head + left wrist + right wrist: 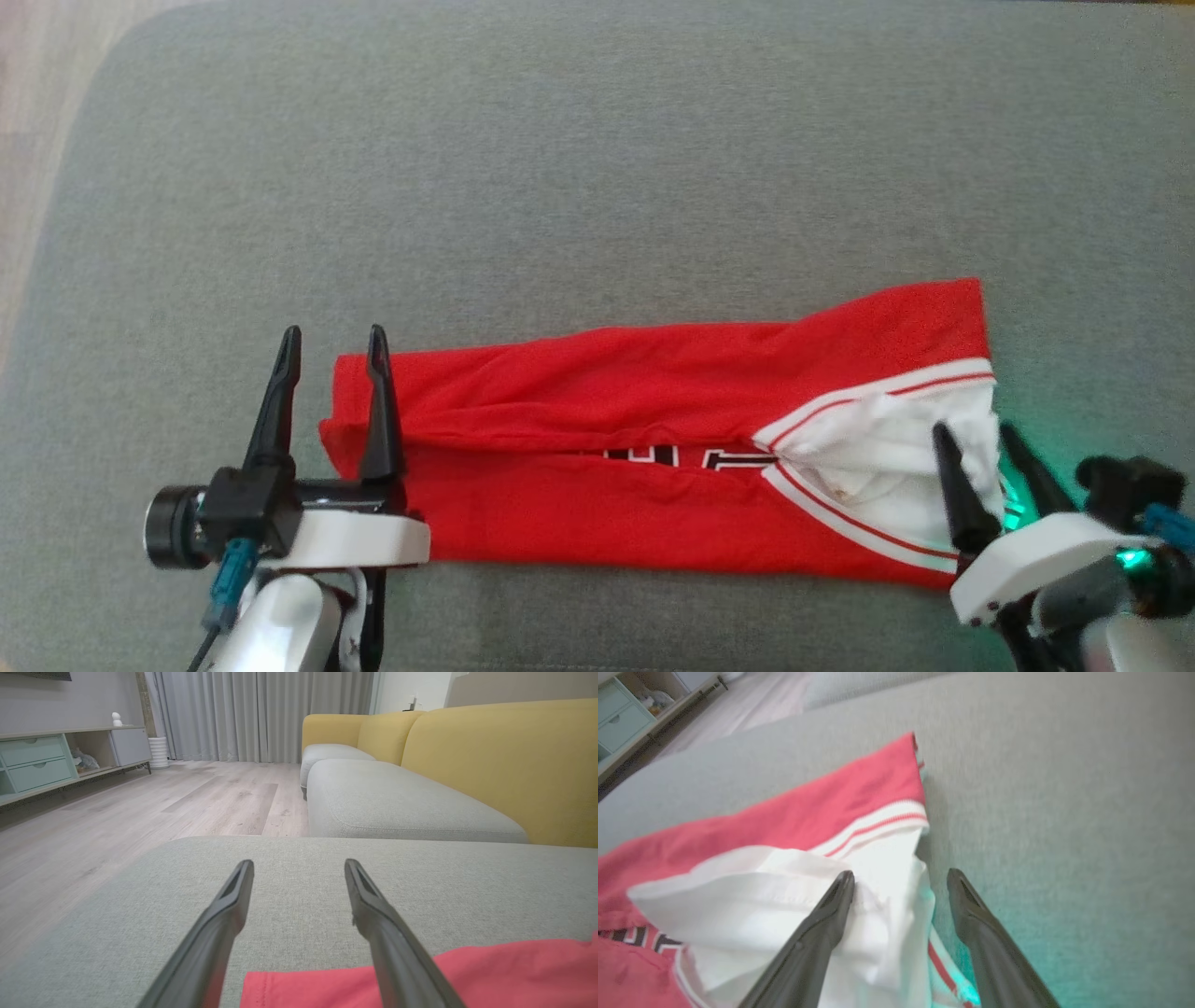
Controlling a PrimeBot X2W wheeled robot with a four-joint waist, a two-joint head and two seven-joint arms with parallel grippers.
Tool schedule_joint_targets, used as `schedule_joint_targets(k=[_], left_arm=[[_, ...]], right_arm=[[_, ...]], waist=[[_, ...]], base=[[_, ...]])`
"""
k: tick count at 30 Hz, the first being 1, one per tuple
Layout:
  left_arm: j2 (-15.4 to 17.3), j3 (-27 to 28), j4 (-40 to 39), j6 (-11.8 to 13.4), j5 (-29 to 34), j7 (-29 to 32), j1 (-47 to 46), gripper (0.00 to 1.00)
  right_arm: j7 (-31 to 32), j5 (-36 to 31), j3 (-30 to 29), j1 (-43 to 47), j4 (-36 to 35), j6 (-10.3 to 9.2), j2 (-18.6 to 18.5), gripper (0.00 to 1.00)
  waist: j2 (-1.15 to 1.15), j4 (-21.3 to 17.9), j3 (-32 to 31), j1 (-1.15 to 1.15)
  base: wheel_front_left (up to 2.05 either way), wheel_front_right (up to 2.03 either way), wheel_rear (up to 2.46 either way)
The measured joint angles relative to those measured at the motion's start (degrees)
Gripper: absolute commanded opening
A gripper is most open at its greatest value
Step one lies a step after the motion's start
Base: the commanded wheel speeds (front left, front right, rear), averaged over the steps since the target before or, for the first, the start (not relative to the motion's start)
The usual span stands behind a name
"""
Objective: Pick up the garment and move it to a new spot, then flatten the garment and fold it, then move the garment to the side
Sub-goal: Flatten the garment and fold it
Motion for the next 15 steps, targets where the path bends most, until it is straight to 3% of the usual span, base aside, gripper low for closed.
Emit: schedule_joint_targets(k=[3,8,9,10,11,15], left_arm=[[-0.6,0.1,0.9,-0.5,0.0,-0.4,-0.6,1.00],[-1.4,0.4,1.7,-1.0,0.0,-0.5,-0.6,1.00],[-1.4,0.4,1.7,-1.0,0.0,-0.5,-0.6,1.00],[-1.5,0.5,1.8,-1.0,0.0,-0.5,-0.6,1.00],[-1.5,0.6,1.9,-1.4,0.0,-0.5,-0.6,1.00],[-1.8,1.7,2.1,-1.5,0.0,-0.5,-0.6,1.00]], right_arm=[[0.2,1.3,0.4,-2.2,5.9,0.00,-0.1,1.00],[3.7,5.9,3.8,-6.5,9.1,-0.07,-2.0,1.00],[3.7,5.9,3.8,-6.5,9.1,-0.07,-2.0,0.65],[4.5,6.8,4.4,-6.8,9.1,-0.07,-2.4,0.14],[5.1,7.7,4.6,-6.9,9.1,-0.07,-2.7,0.00],[6.8,9.6,6.6,-6.9,8.4,-0.07,-3.5,0.00]], waist=[[0.00,1.1,0.3,0.00],[0.00,2.1,0.4,-0.01],[0.00,2.1,0.4,-0.01],[0.00,2.2,0.3,-0.01],[0.00,2.2,0.3,-0.01],[0.00,2.0,0.0,-0.01]], base=[[0.00,0.00,0.00],[0.00,0.00,0.00],[0.00,0.00,0.00],[0.00,0.00,0.00],[0.00,0.00,0.00],[0.00,0.00,0.00]])
